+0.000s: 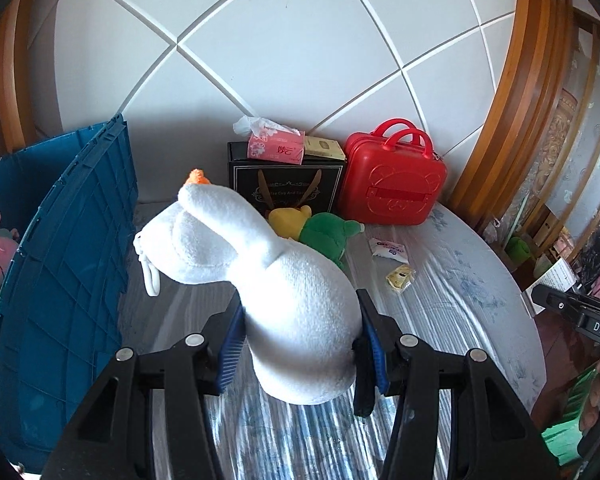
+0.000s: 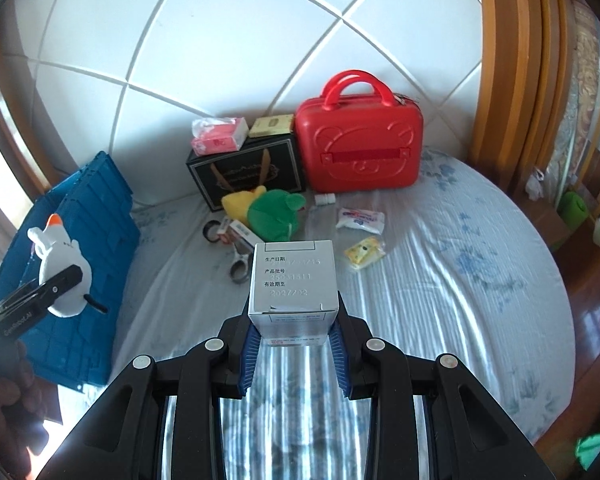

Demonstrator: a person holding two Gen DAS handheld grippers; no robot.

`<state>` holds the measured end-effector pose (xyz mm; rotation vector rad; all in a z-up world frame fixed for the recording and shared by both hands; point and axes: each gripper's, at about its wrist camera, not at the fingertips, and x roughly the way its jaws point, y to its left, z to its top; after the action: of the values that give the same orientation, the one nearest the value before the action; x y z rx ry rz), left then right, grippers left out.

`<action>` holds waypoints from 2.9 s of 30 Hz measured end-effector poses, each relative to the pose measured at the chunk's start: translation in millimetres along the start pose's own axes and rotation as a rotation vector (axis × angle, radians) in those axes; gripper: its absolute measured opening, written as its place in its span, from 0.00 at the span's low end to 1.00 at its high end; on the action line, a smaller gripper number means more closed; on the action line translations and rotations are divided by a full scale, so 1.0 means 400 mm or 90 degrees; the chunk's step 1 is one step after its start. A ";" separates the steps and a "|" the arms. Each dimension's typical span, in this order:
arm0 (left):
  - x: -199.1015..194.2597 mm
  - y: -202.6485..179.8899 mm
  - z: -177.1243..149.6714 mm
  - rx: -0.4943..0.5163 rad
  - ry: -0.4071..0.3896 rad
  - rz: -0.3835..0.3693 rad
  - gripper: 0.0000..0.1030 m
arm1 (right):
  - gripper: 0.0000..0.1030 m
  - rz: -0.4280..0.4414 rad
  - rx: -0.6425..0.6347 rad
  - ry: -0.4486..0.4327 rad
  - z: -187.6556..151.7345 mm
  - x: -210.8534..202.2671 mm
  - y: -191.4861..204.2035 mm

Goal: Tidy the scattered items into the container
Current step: 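Lift and carry the goose plush with the left gripper while the right carries the carton toward the crate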

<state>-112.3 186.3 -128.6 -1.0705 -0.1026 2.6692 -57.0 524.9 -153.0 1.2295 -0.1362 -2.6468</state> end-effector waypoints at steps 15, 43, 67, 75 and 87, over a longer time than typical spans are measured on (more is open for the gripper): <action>-0.093 0.087 0.032 0.018 -0.029 -0.035 0.49 | 0.30 0.013 -0.004 -0.025 -0.013 -0.078 0.179; -0.188 0.198 0.076 0.021 -0.069 -0.060 0.49 | 0.30 0.034 -0.023 -0.049 0.004 -0.131 0.374; -0.258 0.380 0.103 -0.019 -0.090 -0.045 0.49 | 0.30 0.046 -0.066 -0.068 0.046 -0.148 0.543; -0.293 0.481 0.115 -0.036 -0.103 -0.024 0.49 | 0.30 0.057 -0.083 -0.068 0.058 -0.126 0.623; -0.345 0.637 0.111 -0.064 -0.114 0.005 0.49 | 0.30 0.079 -0.110 -0.060 0.055 -0.098 0.770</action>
<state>-102.3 -94.7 -45.6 -0.8587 -0.2695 2.7887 -0.5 234.5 -55.6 1.0096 0.0020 -2.5490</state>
